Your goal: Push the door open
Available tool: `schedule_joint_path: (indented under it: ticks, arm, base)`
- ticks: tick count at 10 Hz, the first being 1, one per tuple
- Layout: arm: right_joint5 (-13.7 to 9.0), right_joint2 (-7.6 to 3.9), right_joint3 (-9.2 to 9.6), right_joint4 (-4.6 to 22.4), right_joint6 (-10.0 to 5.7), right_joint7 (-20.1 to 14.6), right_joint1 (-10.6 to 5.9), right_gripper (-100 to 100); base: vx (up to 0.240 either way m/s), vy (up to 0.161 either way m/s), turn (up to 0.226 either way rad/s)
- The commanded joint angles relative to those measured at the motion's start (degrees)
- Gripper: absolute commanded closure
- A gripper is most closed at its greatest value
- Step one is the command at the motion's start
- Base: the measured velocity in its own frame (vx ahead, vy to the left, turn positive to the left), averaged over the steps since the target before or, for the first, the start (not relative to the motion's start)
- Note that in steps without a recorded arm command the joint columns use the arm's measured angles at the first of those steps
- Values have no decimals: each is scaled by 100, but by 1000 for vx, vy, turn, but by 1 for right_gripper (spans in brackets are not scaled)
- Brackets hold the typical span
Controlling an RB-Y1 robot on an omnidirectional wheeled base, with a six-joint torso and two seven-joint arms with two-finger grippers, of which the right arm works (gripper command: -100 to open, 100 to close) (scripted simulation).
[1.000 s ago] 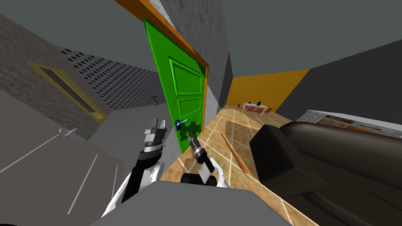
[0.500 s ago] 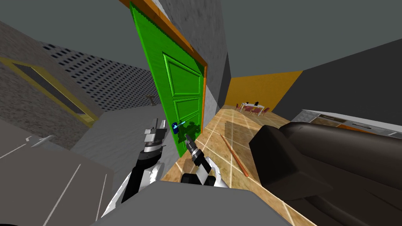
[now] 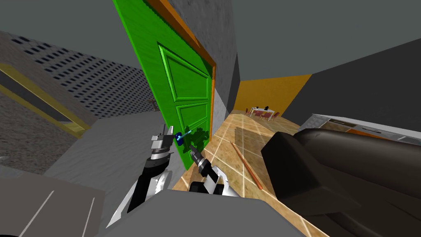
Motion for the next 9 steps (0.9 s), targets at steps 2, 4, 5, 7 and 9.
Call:
schedule_joint_path:
  ticks: [2,4,5,7,9]
  arm:
    - [-4,30,274,317,2,-74,-210,-100]
    - [-7,49,462,519,14,-125,-353,-100]
    - [-8,53,509,569,17,-138,-388,-100]
    - [-10,70,647,718,26,-175,-493,-100]
    - [-13,92,808,891,36,-219,-615,-100]
  base:
    - [165,39,-69]
    - [191,51,-53]
    - [131,44,-45]
    - [128,22,-44]
    - [188,67,-43]
